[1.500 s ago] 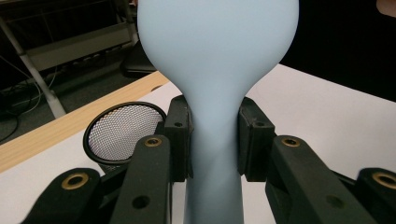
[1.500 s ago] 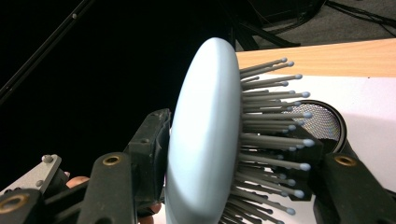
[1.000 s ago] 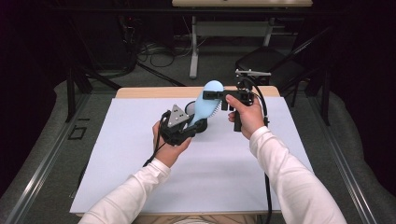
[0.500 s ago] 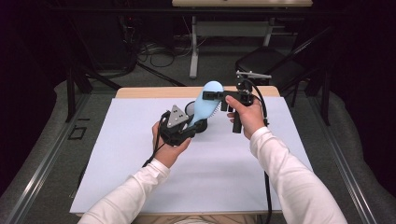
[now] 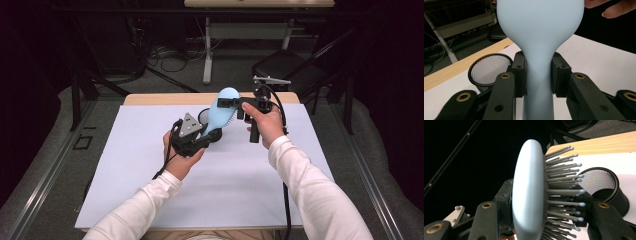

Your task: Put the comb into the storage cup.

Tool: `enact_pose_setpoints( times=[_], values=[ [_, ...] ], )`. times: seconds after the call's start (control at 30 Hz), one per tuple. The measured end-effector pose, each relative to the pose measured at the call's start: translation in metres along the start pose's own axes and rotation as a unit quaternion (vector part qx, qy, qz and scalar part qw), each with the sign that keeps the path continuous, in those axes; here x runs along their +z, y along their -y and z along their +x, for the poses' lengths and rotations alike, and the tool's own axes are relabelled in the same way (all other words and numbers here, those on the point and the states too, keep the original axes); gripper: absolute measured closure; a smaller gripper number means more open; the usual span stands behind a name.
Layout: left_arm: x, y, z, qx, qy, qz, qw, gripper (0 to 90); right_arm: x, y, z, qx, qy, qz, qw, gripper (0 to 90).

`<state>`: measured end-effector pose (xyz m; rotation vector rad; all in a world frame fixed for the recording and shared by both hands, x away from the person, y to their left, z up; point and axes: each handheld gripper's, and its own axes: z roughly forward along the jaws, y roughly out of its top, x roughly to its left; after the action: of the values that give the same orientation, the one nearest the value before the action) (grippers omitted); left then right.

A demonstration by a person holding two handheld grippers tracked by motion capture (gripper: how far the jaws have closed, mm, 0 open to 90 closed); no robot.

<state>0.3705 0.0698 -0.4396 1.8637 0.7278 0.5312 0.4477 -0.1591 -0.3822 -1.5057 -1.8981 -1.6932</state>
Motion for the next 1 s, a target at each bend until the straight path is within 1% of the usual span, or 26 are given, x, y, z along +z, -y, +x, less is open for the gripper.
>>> enact_pose_setpoints(
  times=[0.43,0.73,0.87,1.0],
  values=[
    [0.0003,0.0002,0.0002,-0.001,0.003,0.0,1.0,69.1,-0.0005,-0.0002,-0.0002,0.011,-0.001,0.003,0.9999,47.3],
    [0.0004,0.0003,0.0,-0.002,0.005,-0.006,1.0,68.1,-0.0006,0.0002,0.0005,0.012,-0.001,-0.002,0.9999,47.5],
    [-0.0001,0.0,0.0007,-0.005,0.009,-0.01,0.9999,66.4,-0.0003,0.0002,0.0002,0.016,-0.002,-0.001,0.9999,47.5],
    [-0.0003,0.0002,0.0012,-0.009,0.011,-0.011,0.9998,63.8,0.0001,0.0005,0.0006,0.015,0.0,0.0,0.9999,47.7]
  ],
)
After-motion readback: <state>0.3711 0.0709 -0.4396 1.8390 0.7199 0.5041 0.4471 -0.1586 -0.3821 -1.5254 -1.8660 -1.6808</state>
